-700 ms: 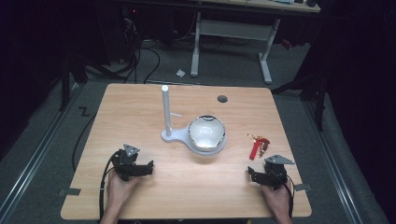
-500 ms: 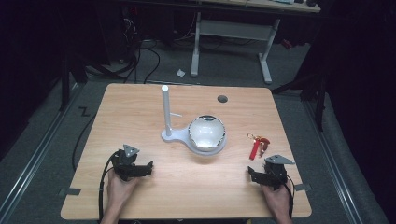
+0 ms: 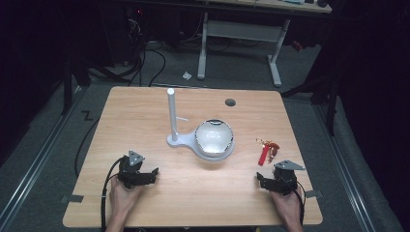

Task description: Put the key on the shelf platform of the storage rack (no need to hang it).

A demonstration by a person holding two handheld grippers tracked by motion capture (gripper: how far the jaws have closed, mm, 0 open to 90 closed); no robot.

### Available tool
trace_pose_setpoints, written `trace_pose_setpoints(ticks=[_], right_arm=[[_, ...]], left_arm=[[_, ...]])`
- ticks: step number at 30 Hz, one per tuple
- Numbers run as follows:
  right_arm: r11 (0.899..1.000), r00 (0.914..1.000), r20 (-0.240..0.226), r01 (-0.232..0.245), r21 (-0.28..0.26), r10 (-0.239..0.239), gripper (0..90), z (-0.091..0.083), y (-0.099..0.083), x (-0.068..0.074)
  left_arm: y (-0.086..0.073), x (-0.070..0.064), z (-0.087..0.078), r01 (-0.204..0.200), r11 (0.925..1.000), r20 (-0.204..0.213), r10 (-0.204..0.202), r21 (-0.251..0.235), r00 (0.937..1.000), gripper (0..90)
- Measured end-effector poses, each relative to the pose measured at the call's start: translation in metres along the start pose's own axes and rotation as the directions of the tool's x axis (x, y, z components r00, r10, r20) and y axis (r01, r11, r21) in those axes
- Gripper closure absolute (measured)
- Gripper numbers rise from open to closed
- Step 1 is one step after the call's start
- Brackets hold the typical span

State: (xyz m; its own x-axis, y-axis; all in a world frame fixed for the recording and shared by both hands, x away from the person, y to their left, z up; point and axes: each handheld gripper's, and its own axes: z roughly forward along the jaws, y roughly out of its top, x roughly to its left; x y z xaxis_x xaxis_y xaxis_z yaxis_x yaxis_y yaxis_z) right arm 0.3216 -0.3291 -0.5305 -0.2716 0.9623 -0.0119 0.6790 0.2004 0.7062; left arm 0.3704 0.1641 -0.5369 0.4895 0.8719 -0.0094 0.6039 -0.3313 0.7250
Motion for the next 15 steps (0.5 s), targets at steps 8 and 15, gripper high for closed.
trace_pose_setpoints(ticks=[8,15], right_arm=[[1.000,0.9996,0.003,-0.027,0.003,0.027,25.7,-0.008,-0.004,-0.002],[0.999,0.9991,-0.006,-0.043,-0.010,0.043,29.1,-0.018,-0.005,-0.005]], left_arm=[[0.000,0.000,0.000,0.003,1.0000,-0.001,-0.003,0.001,1.0000,13.5],[0.000,0.000,0.000,0.005,1.0000,-0.002,-0.005,0.001,1.0000,13.4]])
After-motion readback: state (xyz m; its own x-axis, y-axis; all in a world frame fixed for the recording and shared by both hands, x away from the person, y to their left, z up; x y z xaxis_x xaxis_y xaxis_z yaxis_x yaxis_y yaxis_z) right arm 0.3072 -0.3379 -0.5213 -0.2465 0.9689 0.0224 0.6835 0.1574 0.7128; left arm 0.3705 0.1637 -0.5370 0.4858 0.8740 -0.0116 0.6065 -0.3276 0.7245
